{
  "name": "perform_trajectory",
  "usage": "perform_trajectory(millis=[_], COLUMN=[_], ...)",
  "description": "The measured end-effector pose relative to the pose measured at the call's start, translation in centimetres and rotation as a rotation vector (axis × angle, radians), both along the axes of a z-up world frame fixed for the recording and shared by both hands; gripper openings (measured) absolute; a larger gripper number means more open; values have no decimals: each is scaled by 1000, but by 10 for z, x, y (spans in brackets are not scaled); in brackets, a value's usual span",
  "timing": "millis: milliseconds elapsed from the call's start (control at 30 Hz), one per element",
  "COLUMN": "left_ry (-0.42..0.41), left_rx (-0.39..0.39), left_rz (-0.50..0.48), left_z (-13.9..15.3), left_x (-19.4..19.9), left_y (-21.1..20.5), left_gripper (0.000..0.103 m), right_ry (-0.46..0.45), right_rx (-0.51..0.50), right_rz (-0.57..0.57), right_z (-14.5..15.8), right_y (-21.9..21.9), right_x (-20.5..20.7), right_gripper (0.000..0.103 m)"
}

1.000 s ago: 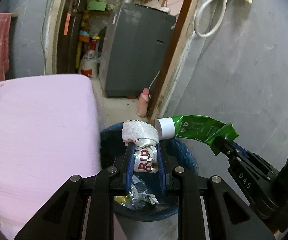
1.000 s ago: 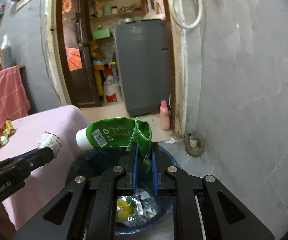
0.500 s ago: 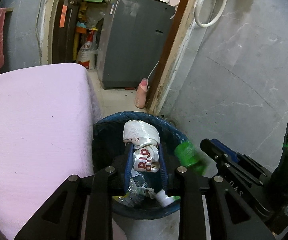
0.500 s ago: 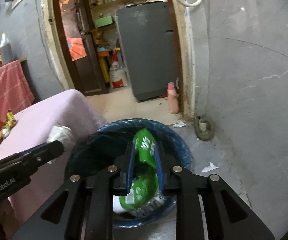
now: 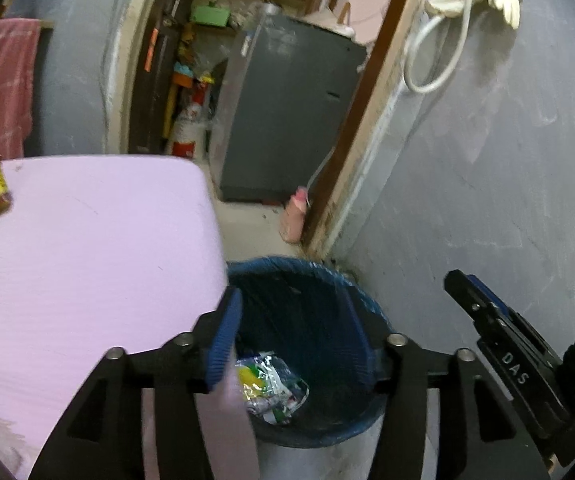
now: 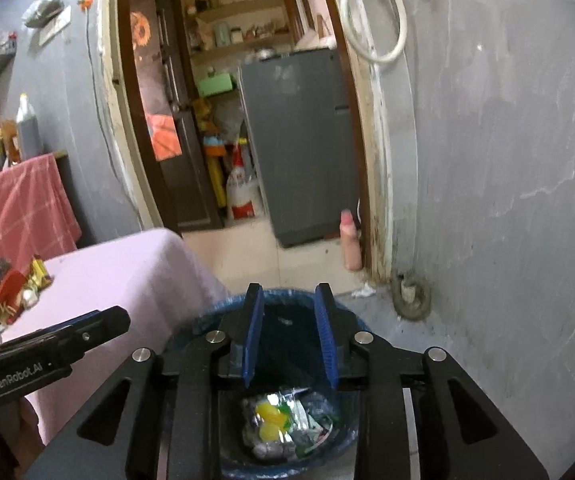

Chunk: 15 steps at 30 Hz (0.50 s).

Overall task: Collect trash
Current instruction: 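Open both tools to drop the can and carton into the bin, then return both tools to the table toward the black bag and garlic bulb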

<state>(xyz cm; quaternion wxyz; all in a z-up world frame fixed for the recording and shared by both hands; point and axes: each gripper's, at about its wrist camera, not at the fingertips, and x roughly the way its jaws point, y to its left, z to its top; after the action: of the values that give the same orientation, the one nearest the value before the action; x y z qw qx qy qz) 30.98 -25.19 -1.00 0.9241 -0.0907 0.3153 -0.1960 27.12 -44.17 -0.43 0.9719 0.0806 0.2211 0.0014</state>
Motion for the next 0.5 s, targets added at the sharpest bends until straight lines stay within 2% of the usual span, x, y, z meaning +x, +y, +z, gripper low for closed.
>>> perform_trajectory(millis=[67,100,167,267,300,367,500], left_ry=[-27,-42,-74,-126,-142,-180,-226], left_rx=[-1,1,2,11,17,35,67], left_rz=[28,45,86,149,169,216,287], left_z=[8,12,22,34,37,44,53], left_x=[-5,-8,-13,-21,-23,-30,-37], left_y=[8,13,23,41,46,57,76], left_gripper=[59,65,74,89,93,96,100], right_ry=[-26,-46,-83,-123,-136,-164,-199], right_rx=[6,8,7,9,9,8,3], right_rz=[1,3,4,17,21,25,47], right_z=[7,12,21,33,36,42,49], right_y=[2,5,11,22,25,33,50], right_x=[-2,-3,-6,-8,-9,-11,-14], right_gripper=[33,41,50,56,62,76,87])
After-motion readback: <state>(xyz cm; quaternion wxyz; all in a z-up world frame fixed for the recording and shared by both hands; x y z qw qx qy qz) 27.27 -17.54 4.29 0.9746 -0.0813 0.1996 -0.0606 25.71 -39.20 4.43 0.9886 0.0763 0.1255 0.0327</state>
